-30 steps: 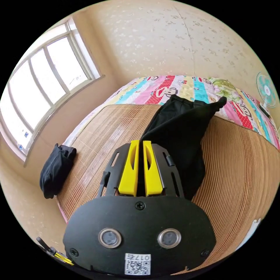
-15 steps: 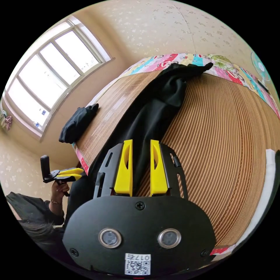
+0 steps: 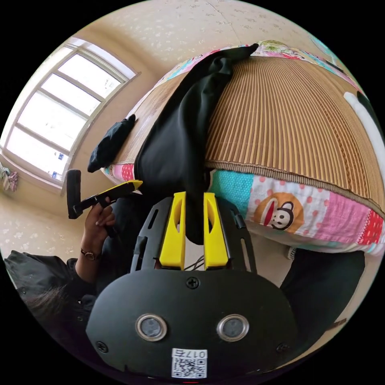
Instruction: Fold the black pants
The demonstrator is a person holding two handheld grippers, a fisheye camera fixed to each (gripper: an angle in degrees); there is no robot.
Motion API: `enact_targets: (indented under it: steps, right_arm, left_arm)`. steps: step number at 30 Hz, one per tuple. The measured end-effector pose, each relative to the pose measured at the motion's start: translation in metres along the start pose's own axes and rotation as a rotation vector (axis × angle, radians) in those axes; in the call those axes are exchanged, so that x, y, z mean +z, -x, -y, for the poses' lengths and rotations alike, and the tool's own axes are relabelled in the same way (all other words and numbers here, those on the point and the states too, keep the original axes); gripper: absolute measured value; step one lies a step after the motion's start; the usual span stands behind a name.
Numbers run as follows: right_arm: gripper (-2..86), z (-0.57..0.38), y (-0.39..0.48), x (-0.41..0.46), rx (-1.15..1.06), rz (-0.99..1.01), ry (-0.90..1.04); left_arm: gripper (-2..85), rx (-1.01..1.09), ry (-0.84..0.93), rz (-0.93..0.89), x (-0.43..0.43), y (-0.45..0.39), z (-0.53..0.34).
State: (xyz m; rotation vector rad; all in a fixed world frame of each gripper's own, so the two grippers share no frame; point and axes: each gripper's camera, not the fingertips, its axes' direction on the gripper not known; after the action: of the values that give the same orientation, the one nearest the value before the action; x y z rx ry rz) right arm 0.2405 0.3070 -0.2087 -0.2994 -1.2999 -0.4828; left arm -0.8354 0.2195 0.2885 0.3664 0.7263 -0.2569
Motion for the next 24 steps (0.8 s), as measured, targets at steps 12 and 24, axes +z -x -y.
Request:
enact_targets:
  steps: [12, 24]
  right_arm:
    - [5.5, -0.008, -0.019, -0.008, 0.008, 0.142, 0.043]
    - [4.6, 0.028, 0.001, 0.008, -0.049, 0.005, 0.145]
  left_arm:
    - [2.4, -0.084, 0.058, -0.109, -0.037, 0.063, -0.015]
    - [4.9, 0.039, 0.111, -0.063, 0.013, 0.010, 0.005]
